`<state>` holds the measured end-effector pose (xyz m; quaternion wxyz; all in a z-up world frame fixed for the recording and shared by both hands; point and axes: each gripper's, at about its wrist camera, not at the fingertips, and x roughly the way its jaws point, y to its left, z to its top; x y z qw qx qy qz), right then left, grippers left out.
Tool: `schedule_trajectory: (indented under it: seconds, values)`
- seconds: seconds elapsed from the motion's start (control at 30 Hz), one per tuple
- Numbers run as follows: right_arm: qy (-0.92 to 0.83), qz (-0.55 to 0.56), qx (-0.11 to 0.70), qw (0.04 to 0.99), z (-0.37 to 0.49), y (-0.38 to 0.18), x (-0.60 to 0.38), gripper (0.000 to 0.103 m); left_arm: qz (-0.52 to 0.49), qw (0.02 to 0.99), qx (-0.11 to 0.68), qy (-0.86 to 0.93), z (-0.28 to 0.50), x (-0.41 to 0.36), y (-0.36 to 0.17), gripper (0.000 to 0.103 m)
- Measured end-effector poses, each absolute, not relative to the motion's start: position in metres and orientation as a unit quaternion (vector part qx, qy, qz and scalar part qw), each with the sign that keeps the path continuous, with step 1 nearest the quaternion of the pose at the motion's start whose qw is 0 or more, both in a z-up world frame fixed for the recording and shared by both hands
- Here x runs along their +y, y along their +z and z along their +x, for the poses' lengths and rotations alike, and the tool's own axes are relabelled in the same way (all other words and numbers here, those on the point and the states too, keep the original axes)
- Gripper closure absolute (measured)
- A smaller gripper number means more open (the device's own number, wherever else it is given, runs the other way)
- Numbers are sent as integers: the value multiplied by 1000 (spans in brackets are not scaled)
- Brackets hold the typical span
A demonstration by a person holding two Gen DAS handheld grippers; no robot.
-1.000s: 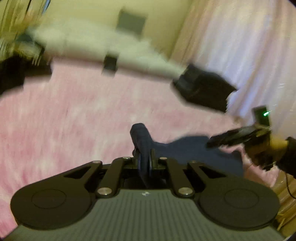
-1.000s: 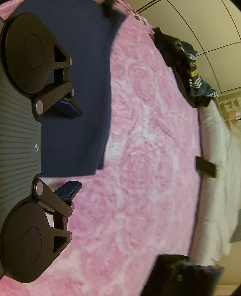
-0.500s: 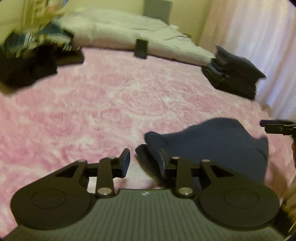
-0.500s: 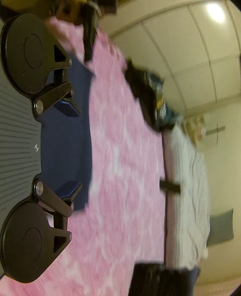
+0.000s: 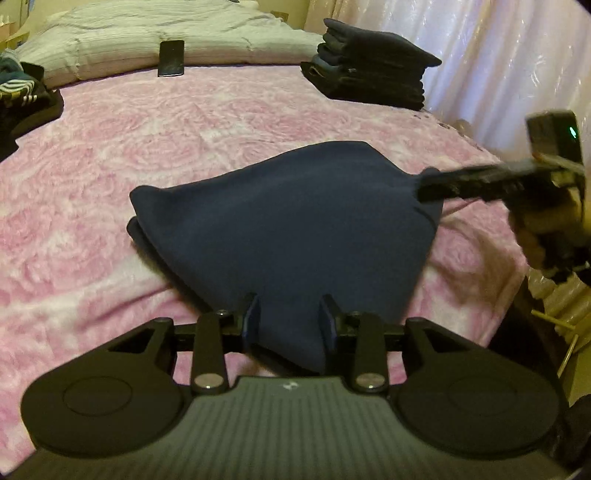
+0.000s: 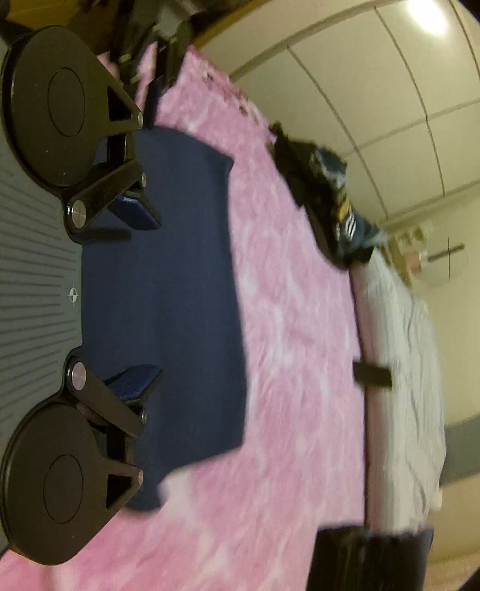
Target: Fold clothes
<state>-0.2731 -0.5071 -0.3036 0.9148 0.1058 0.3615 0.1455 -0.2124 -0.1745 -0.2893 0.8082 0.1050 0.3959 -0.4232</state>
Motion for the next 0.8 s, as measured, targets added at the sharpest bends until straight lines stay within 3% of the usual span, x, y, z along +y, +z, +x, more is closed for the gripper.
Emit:
schedule_trajectory:
  seconds: [0.17,0.33,0.37,0.43,0.57,0.67,0.7,0.77,0.8]
  values:
    - [87,83,386,914,-306,-314,-524,20,139,815,333,-452,-233,-187,-260,73]
    - [99,40,364,925,-313,-309,-520,20,214,786,332,-475,-247,-214,-276,69]
    - [114,-6,352,929,-316,-305,-512,20,245,784,316,-474,-254,-217,-279,69]
    - [140,-117,327,927,-321,-299,-493,7,310,778,268,-476,-273,-222,-276,65]
    - [191,-307,310,879,-322,-311,-462,7,440,739,174,-479,-313,-234,-281,53]
    - [218,-376,295,851,-311,-322,-444,7,496,710,145,-478,-328,-248,-296,49]
    - [226,-390,290,844,-307,-325,-439,10,514,701,140,-474,-332,-253,-303,48]
    - [238,-409,304,827,-294,-332,-431,53,567,678,125,-451,-336,-263,-322,46]
    - [243,-417,313,818,-287,-336,-427,59,595,664,116,-438,-338,-267,-331,46]
